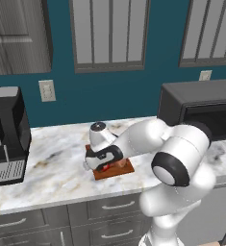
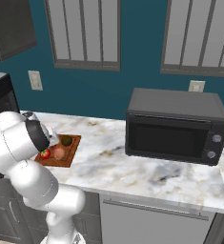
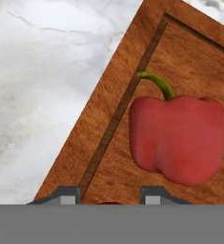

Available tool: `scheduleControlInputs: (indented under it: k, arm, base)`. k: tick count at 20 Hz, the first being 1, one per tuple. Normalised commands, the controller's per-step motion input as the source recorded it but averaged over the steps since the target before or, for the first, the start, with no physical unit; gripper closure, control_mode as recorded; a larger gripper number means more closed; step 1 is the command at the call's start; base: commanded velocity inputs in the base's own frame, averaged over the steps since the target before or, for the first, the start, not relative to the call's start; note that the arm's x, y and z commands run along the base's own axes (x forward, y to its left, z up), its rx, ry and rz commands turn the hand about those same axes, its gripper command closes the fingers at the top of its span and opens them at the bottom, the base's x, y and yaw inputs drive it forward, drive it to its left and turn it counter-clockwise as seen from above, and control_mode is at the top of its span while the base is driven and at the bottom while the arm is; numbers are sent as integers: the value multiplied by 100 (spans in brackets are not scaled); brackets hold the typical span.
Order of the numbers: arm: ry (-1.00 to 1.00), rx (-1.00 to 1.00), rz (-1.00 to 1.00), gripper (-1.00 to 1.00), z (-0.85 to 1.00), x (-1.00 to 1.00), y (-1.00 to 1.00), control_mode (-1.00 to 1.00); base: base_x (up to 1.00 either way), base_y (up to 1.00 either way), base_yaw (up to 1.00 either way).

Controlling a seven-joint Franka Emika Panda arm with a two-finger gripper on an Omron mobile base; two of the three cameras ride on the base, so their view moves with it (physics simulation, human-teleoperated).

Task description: Place the avocado, onion, tomato, and bell pepper on the cutting board.

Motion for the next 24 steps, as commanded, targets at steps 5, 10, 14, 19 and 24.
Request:
scheduleControlInputs:
  k: [5, 10, 14, 19, 24]
  arm:
    - [0, 0, 0, 100, -18, 6, 0, -100]
    - [0, 0, 0, 100, -10, 3, 0, -100]
    - [0, 0, 0, -100, -6, 0, 0, -100]
    - [-1, 0, 0, -100, 11, 0, 0, -100]
    - [-6, 0, 0, -100, 50, -1, 0, -100]
  base:
    - [0, 0, 0]
    - [0, 0, 0]
    - [0, 0, 0]
    - [0, 0, 0]
    - [0, 0, 0]
